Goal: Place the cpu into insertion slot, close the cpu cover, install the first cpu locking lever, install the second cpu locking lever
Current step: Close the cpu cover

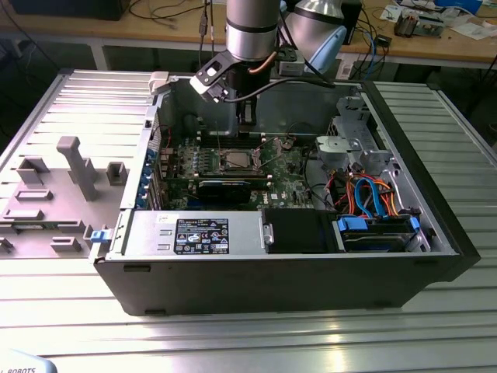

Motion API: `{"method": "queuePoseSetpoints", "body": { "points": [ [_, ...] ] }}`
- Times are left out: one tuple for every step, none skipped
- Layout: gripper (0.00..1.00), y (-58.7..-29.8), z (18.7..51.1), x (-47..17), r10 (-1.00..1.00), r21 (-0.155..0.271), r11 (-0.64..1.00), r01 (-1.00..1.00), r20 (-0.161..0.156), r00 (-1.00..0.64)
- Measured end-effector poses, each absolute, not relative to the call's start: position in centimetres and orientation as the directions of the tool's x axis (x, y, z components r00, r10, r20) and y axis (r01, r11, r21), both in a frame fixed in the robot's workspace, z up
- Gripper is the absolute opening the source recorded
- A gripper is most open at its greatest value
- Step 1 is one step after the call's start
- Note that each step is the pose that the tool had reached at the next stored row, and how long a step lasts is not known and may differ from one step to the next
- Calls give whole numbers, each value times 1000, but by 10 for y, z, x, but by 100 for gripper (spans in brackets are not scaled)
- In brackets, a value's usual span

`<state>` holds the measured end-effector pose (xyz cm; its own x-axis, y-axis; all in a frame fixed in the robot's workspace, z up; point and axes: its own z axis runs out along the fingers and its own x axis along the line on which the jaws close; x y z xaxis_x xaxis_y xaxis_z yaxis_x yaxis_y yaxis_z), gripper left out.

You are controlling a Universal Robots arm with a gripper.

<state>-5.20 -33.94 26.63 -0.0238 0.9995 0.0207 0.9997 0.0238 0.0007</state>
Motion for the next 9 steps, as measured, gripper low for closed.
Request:
{"method": "queuePoseSetpoints", "body": {
  "points": [
    [11,-339,266,-52,999,1,24,1000,21,-24],
    [11,-339,266,-52,999,1,24,1000,21,-24],
    [11,-339,266,-52,999,1,24,1000,21,-24],
    [11,-339,266,-52,999,1,24,1000,21,-24],
    [11,-339,266,-52,999,1,24,1000,21,-24],
    [11,-339,266,-52,999,1,24,1000,21,-24],
    [11,-339,266,-52,999,1,24,1000,21,-24],
    [11,-339,266,-52,999,1,24,1000,21,-24],
    [11,-339,266,-52,999,1,24,1000,21,-24]
  ]
}}
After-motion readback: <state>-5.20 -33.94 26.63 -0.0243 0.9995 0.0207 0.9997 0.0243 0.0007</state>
